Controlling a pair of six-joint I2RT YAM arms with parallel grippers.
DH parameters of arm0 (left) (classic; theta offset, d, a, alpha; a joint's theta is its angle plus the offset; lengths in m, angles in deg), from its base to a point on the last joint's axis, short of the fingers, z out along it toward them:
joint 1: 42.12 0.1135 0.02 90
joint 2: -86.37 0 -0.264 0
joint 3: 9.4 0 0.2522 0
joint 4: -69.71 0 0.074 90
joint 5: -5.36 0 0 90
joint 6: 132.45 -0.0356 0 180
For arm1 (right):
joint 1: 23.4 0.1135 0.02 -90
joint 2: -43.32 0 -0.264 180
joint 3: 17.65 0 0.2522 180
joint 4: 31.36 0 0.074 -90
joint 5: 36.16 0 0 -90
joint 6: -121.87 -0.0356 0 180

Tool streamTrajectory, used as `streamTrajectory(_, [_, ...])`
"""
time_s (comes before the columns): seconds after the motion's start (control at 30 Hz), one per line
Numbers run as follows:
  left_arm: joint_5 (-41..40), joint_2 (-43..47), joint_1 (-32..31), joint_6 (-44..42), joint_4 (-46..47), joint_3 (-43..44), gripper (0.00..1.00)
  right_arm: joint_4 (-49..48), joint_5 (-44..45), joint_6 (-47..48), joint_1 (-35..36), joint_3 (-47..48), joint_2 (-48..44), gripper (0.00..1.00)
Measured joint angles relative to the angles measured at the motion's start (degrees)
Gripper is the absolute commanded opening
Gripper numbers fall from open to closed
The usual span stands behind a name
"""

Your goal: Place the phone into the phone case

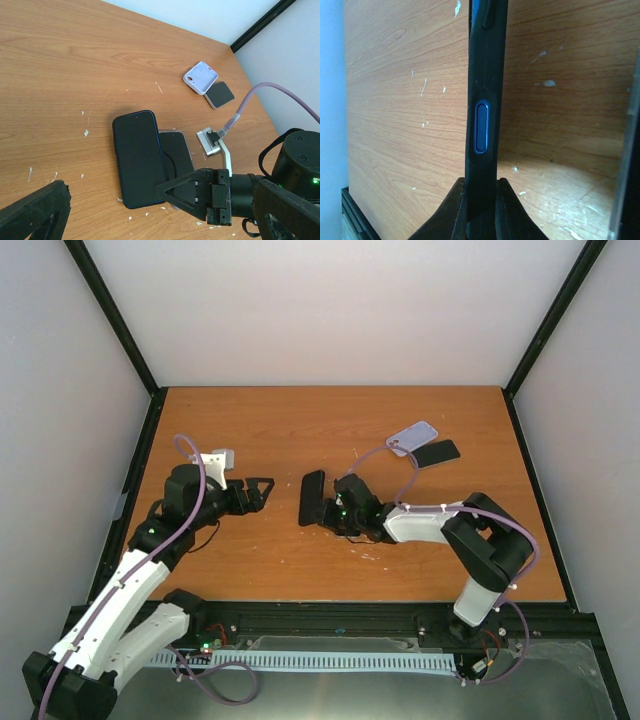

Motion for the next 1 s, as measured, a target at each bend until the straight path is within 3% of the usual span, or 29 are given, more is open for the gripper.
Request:
streamTrajectory(0.27, [-0.39, -0.24, 0.0, -0.04, 0.0, -0.44, 1.0, -5.09, -3.19, -2.12, -0.2, -0.02, 3.19, 0.03])
streamTrajectory(0.37, [-0.57, -0.39, 0.0, -0.04, -0.02, -0.59, 0.99, -6.6, -4.11, -2.29, -0.26, -0.02, 3.98, 0.09])
streamTrajectory(0.63, [-0.68, -0.63, 0.0, -0.04, -0.02, -0.61, 1.0, -5.7, -4.24, -2.19, -0.59, -0.02, 4.15, 0.54])
streamTrajectory(0.87, [-0.66, -1.11, 0.0, -0.04, 0.0, -0.61, 1.0, 1.77, -1.75, -0.22, -2.14, 0.04, -1.09, 0.81])
streamTrajectory(0.97, [-0.63, -1.51, 0.0, -0.04, -0.02, -0.61, 0.99, 6.19, 0.57, 1.57, -3.65, 1.09, -5.05, 1.0])
streamTrajectory(1.0, [-0.61, -1.7, 0.0, -0.04, 0.0, -0.61, 0.99, 7.76, 1.77, 2.49, -4.35, 1.55, -6.45, 1.0])
